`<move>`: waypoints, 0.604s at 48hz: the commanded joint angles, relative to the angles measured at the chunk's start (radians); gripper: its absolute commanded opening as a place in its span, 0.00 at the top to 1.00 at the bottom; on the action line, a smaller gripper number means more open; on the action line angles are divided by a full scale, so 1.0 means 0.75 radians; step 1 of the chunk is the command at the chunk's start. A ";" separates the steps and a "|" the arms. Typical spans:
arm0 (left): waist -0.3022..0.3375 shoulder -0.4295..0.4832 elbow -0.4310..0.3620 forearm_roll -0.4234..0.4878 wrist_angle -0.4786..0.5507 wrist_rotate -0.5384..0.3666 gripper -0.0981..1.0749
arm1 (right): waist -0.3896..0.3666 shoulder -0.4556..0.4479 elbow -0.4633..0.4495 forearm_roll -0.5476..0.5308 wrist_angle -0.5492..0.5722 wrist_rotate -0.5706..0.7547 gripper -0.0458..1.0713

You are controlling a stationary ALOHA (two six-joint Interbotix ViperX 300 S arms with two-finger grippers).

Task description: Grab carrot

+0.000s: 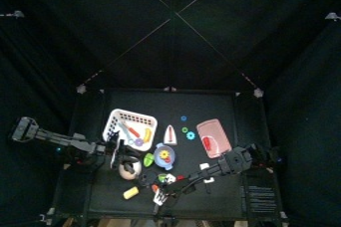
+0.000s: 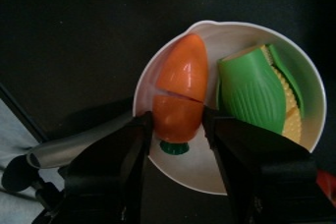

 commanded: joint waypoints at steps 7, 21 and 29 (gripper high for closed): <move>-0.002 0.000 -0.014 0.002 -0.004 0.000 0.24 | -0.004 -0.061 -0.025 -0.045 0.004 0.000 0.26; -0.002 0.000 -0.014 0.000 -0.004 0.000 0.24 | -0.004 -0.063 -0.020 -0.049 0.004 -0.002 0.26; -0.002 0.000 -0.012 0.000 -0.004 0.000 0.24 | -0.004 -0.067 -0.014 -0.047 0.004 -0.002 0.28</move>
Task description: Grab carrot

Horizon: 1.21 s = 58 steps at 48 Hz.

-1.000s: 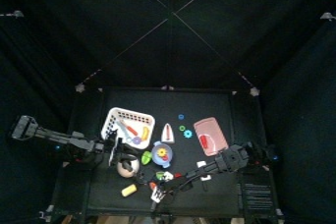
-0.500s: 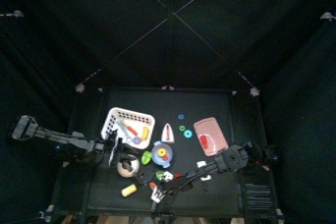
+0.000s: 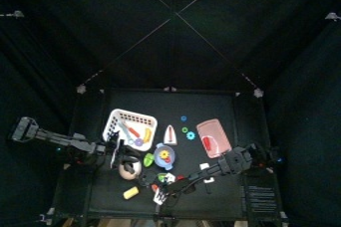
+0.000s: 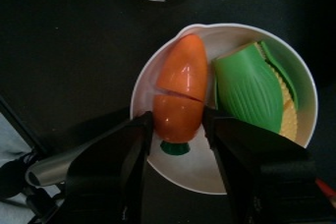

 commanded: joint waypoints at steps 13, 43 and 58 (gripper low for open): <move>-0.002 0.002 -0.014 0.000 -0.006 0.004 0.24 | -0.006 -0.078 -0.014 0.004 0.002 -0.004 0.44; -0.002 0.000 -0.014 0.002 -0.004 0.004 0.24 | 0.010 -0.149 0.004 -0.022 0.094 -0.014 0.44; -0.002 0.000 -0.014 0.002 -0.004 0.004 0.24 | 0.010 -0.160 0.025 -0.027 0.082 -0.012 0.44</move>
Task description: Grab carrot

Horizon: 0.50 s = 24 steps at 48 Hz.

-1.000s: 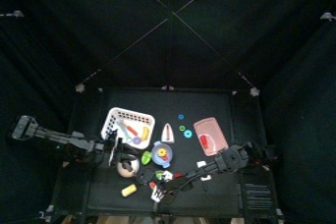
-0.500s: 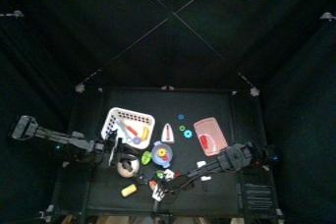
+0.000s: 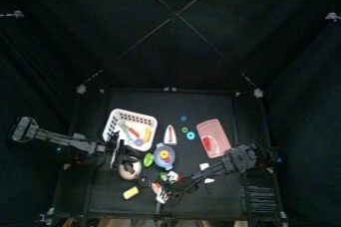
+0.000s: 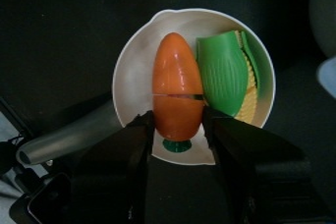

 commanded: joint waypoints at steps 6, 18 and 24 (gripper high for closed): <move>-0.002 0.000 -0.014 0.002 -0.004 0.004 0.24 | 0.000 -0.078 -0.016 -0.004 -0.010 0.000 0.44; -0.002 0.000 -0.014 0.004 -0.004 0.006 0.24 | 0.000 -0.078 -0.020 -0.004 -0.010 0.000 0.44; -0.002 0.000 -0.014 0.004 -0.004 0.006 0.24 | 0.006 -0.078 -0.025 -0.004 -0.010 0.004 0.44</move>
